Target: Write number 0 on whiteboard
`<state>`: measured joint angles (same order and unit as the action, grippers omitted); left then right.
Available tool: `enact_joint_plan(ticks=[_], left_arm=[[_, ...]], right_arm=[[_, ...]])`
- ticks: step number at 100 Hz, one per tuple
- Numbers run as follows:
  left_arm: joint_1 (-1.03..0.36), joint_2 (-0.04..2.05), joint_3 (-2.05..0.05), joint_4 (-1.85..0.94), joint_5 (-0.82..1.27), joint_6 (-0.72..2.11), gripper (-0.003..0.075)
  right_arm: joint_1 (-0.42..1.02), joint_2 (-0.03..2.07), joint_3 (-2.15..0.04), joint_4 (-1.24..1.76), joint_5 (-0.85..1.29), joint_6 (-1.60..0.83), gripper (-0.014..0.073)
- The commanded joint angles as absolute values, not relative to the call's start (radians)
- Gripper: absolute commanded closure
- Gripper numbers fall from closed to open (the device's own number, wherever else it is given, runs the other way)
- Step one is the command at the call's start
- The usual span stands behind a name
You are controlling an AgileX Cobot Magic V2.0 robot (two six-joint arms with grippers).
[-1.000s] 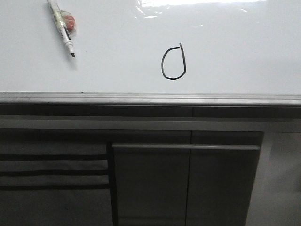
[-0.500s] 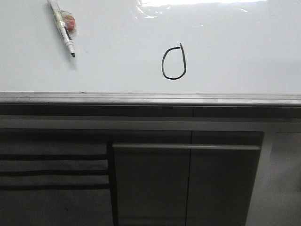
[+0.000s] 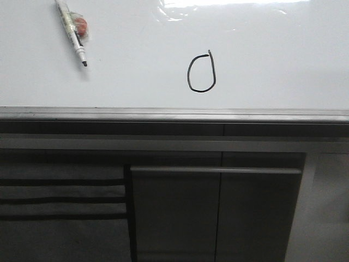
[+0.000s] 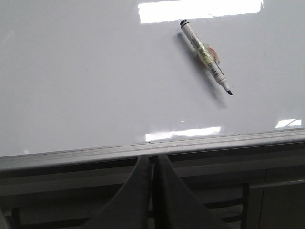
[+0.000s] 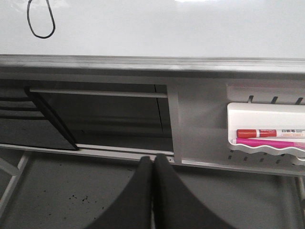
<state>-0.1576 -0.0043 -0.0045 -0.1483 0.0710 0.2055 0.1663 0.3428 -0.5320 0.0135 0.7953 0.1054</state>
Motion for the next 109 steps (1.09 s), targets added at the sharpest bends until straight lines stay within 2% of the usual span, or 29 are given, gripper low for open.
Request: enact_joint_plan(ticks=[1,10,26,46,53,109], left_arm=[[-0.158,-0.03,0.021,-0.149,-0.012,0.199,0.0741],[-0.158,-0.03,0.021,-0.149,-0.012,0.199,0.0741],[-0.158,-0.03,0.021,-0.149,-0.012,0.199,0.0741],[-0.158,-0.03,0.021,-0.149,-0.012,0.199,0.0741],[-0.158,-0.03,0.021,-0.149,-0.012,0.199,0.0741],[-0.158,-0.03,0.021,-0.149,-0.012,0.199,0.0741]], right_arm=[[0.16,0.317,-0.544,0.0,0.703,0.107,0.0666],[0.109,0.238,-0.477,-0.019,0.591,0.105,0.0666],[-0.02,0.069,-0.219,-0.021,0.216,0.105,0.0666],[-0.029,-0.023,0.02,-0.021,-0.007,0.105,0.0666],[-0.029,-0.03,0.015,-0.023,0.061,0.105,0.0666],[-0.027,-0.03,0.023,-0.027,0.067,0.105,0.0666]])
